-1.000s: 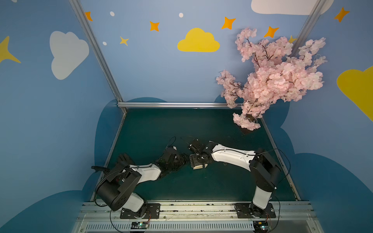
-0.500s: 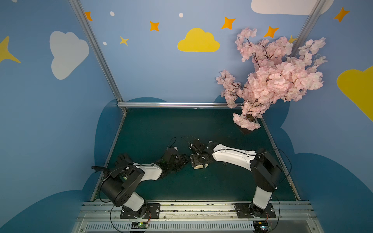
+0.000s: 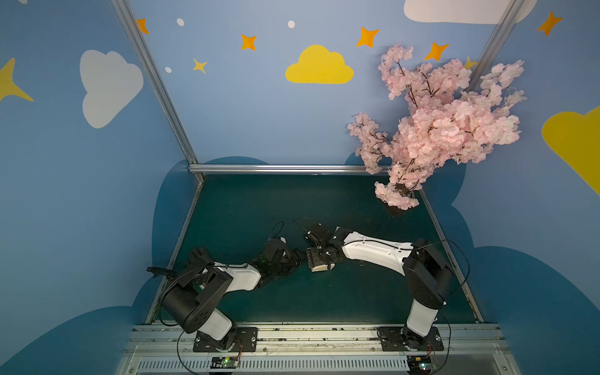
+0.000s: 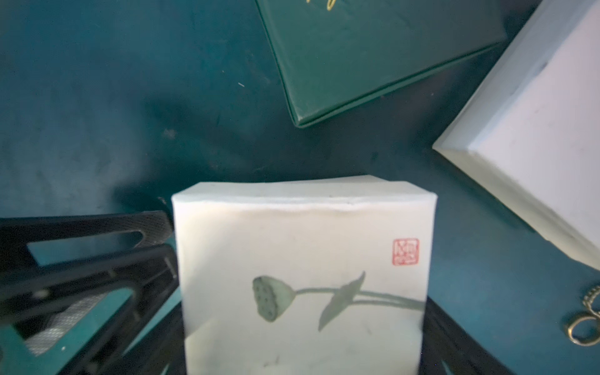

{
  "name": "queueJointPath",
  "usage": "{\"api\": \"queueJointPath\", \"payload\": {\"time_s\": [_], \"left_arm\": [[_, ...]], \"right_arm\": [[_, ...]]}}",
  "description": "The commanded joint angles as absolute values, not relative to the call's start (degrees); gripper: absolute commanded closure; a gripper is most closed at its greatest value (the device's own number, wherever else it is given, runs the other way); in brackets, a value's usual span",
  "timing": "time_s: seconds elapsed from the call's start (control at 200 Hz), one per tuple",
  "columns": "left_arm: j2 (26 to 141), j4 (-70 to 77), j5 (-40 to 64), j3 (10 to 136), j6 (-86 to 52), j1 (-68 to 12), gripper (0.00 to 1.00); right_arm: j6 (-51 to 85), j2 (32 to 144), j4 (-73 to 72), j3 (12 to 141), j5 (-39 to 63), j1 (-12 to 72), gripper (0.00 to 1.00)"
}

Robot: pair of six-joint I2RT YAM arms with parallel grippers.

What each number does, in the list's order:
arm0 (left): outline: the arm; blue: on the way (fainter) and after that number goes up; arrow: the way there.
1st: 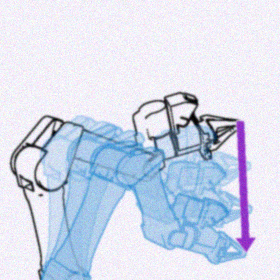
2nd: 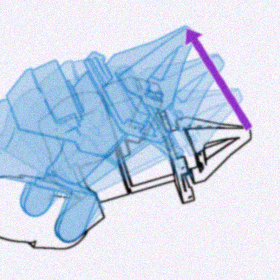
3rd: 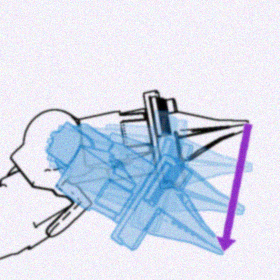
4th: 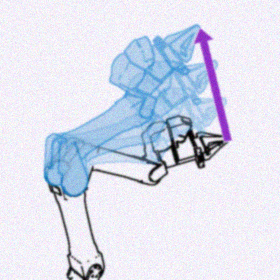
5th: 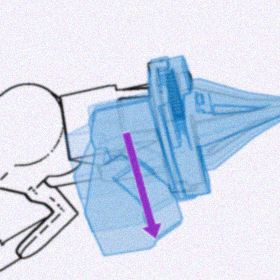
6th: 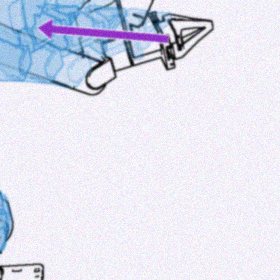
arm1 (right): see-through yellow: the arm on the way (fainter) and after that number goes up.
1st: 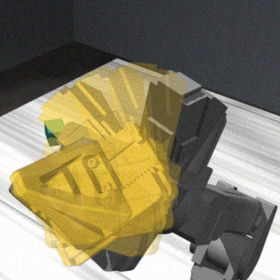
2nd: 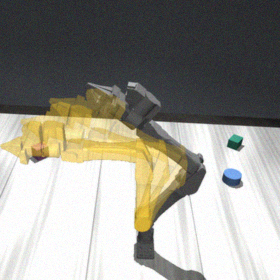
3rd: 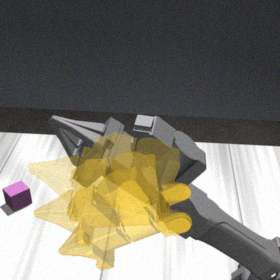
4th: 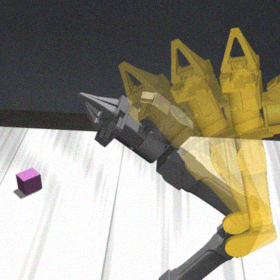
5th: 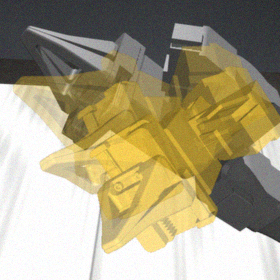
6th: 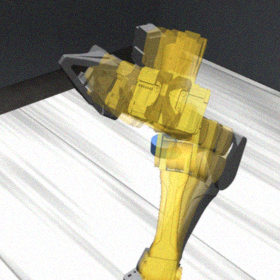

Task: Take the rings out of the lift-off lid box
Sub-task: Open the lid on the jewelry box.

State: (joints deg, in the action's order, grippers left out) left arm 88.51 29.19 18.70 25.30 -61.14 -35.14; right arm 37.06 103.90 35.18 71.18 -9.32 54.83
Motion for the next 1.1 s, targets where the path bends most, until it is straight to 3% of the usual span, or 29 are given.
{"api": "queueJointPath", "payload": {"time_s": [0.0,0.195,1.096], "left_arm": [[92.44,17.94,18.04,23.36,-60.81,-35.5,0.34],[92.01,17.15,17.28,23.21,-61.26,-35.39,0.43],[97.07,15.89,19.4,26.81,-60.38,-35.39,0.46]], "right_arm": [[37.44,102.39,34.19,69.97,-7.43,54.84,0.12],[37.44,102.3,34.34,69.98,-7.38,54.76,0.12],[36.89,99.33,30.88,67.92,-5.89,54.71,0.12]]}}
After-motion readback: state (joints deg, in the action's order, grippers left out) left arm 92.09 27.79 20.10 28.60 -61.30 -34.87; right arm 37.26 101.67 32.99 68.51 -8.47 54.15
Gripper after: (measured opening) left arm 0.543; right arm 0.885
